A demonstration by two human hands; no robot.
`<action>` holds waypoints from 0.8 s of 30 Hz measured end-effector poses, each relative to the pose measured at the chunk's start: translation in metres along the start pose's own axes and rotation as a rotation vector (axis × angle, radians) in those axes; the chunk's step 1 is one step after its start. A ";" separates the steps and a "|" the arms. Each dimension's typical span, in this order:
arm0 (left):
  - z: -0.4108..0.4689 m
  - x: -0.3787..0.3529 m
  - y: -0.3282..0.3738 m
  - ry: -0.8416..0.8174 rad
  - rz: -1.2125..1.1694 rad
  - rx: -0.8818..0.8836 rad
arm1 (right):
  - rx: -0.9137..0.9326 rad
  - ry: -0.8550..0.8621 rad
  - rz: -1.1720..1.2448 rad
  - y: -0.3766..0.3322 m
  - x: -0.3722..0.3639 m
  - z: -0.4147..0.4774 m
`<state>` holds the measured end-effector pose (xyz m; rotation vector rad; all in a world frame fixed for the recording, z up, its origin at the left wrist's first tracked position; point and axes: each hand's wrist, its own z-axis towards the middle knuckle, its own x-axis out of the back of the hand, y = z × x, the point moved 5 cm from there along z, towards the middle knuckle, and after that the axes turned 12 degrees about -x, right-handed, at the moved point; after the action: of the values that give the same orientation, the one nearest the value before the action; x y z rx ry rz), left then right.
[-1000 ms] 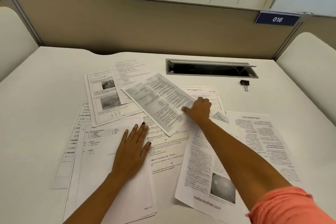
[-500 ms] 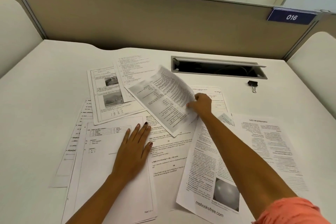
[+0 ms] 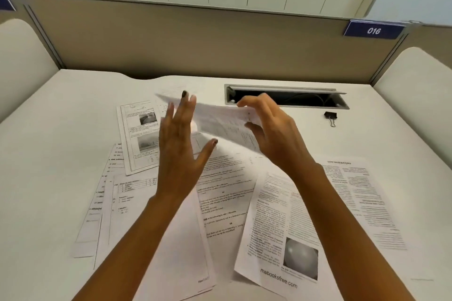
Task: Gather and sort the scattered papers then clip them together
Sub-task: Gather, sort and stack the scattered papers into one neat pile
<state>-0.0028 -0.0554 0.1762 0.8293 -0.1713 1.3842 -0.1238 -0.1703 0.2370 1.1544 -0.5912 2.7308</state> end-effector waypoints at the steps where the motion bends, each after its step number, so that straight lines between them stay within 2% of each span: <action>1: 0.008 0.006 0.004 0.004 0.065 -0.043 | 0.023 -0.003 0.001 -0.006 0.008 0.001; 4: 0.016 0.020 0.013 0.019 0.145 -0.103 | 0.038 0.045 0.077 -0.014 0.033 0.003; 7: 0.011 0.032 0.022 0.046 0.015 -0.038 | -0.032 0.222 0.161 -0.007 0.053 0.000; 9: 0.009 0.038 0.029 0.082 -0.011 -0.008 | -0.140 0.379 0.167 0.005 0.063 -0.011; 12: 0.004 0.042 0.031 0.147 -0.124 0.115 | -0.404 0.548 0.215 0.029 0.068 -0.042; 14: 0.000 0.038 0.031 0.159 -0.211 0.225 | -0.601 0.516 0.299 0.043 0.060 -0.066; 19: -0.015 0.001 0.023 0.062 -0.506 0.521 | -1.100 0.134 0.622 0.075 0.025 -0.130; 21: -0.027 -0.020 0.024 -0.009 -0.594 0.613 | -1.190 0.108 0.658 0.081 0.025 -0.153; 24: -0.045 -0.046 0.028 -0.077 -0.649 0.682 | -1.275 0.151 0.585 0.090 0.031 -0.184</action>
<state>-0.0547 -0.0655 0.1298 1.3530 0.5059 0.7786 -0.2904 -0.1811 0.1149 0.4302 -2.3765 1.8827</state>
